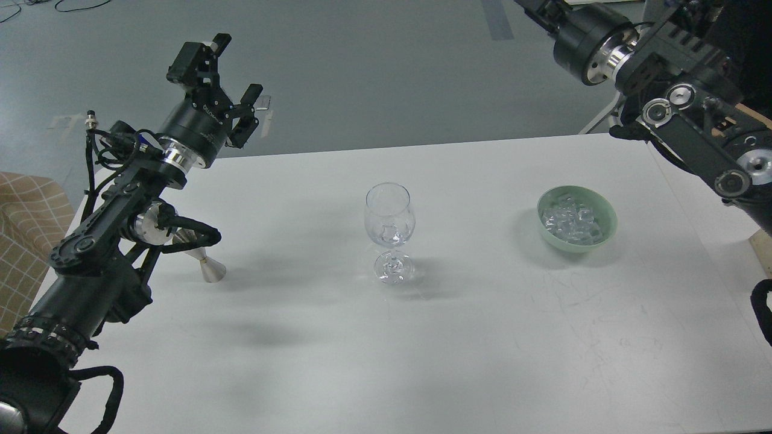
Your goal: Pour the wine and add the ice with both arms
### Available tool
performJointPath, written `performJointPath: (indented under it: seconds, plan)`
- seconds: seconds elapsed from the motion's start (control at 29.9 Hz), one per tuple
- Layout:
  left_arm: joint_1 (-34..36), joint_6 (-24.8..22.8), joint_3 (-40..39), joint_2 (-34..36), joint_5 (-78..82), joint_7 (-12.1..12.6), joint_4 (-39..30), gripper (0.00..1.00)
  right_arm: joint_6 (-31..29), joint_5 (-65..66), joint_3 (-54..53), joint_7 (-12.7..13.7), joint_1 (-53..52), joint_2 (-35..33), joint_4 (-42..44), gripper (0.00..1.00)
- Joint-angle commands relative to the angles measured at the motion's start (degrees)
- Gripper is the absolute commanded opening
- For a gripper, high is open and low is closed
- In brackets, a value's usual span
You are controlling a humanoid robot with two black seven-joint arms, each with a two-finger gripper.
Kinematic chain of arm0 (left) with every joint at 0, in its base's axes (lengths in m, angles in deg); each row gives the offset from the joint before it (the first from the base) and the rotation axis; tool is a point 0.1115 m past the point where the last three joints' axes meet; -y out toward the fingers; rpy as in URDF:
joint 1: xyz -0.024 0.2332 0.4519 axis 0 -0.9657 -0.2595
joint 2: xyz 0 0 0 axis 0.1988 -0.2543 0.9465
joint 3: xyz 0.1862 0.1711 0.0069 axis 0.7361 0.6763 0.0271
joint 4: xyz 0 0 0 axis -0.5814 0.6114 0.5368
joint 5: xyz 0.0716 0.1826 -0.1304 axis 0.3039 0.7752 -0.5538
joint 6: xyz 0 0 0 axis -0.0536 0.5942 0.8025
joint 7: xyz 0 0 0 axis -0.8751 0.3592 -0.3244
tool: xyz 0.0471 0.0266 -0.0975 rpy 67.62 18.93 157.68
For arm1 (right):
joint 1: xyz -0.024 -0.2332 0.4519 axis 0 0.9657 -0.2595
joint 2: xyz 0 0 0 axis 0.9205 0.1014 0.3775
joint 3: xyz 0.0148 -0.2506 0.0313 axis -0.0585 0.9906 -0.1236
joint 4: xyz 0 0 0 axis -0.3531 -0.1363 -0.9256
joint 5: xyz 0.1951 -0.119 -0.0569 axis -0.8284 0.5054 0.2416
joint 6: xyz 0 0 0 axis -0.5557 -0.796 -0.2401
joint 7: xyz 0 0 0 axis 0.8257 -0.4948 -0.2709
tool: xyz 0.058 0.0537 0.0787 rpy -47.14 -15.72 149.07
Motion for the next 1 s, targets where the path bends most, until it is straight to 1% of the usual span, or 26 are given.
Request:
performJointPath:
  seconds: [0.0,0.03,0.1,0.13,0.27,0.33,0.4,0.47,0.5,0.63,0.67,0.97]
  plan:
    - [0.07,0.09,0.08,-0.04,0.05,0.0,0.51,0.98,-0.54,-3.66,-4.59,-5.44,-0.71,4.49,8.66,0.99]
    - [0.07,0.09,0.08,-0.04,0.05,0.0,0.51,0.98,-0.55,-3.67,-4.6,-5.46,-0.71,4.5,8.68,0.99]
    - [-0.01,0.09,0.08,-0.21,0.05,0.0,1.12,0.98,-0.63,-8.21,-5.22,-8.61,-0.63,6.78,11.21,0.99]
    - [-0.01,0.09,0.08,-0.39,0.05,0.0,1.56,0.98,-0.72,-11.98,-5.22,-9.67,-0.45,8.01,12.53,0.99]
    - [-0.01,-0.09,0.08,-0.91,-0.03,0.0,2.35,0.98,-0.81,-22.19,-5.13,-10.82,-0.19,10.82,15.88,0.99]
    - [-0.01,-0.26,-0.19,-1.09,-0.21,0.0,3.06,0.98,-0.98,-26.86,-5.13,-12.4,-0.1,12.58,18.34,0.99]
    - [-0.01,-1.31,-0.8,-1.88,-1.34,0.18,4.63,0.98,-2.82,-31.59,-5.22,-15.11,0.16,14.25,21.5,0.99]
    - [-0.01,-2.37,-0.89,-2.58,-3.01,0.18,5.95,0.98,-4.58,-34.06,-5.31,-16.18,0.52,14.96,22.82,0.99]
    - [-0.01,-3.5,-0.8,-3.02,-5.28,0.18,7.61,0.98,-6.42,-36.95,-5.39,-16.79,1.04,15.22,23.61,0.99]
    - [0.25,-6.67,-0.28,-3.37,-11.18,0.27,11.4,0.99,-12.57,-45.92,-5.31,-16.8,2.53,15.14,23.79,0.99]
    - [0.25,-7.03,-0.19,-3.46,-11.28,0.27,11.67,0.99,-13.11,-46.38,-5.31,-16.8,2.71,15.14,23.71,0.99]
    - [0.51,-7.52,-0.1,-4.78,-12.69,0.35,11.67,0.99,-13.29,-47.26,-5.31,-16.8,3.59,15.58,23.09,0.99]
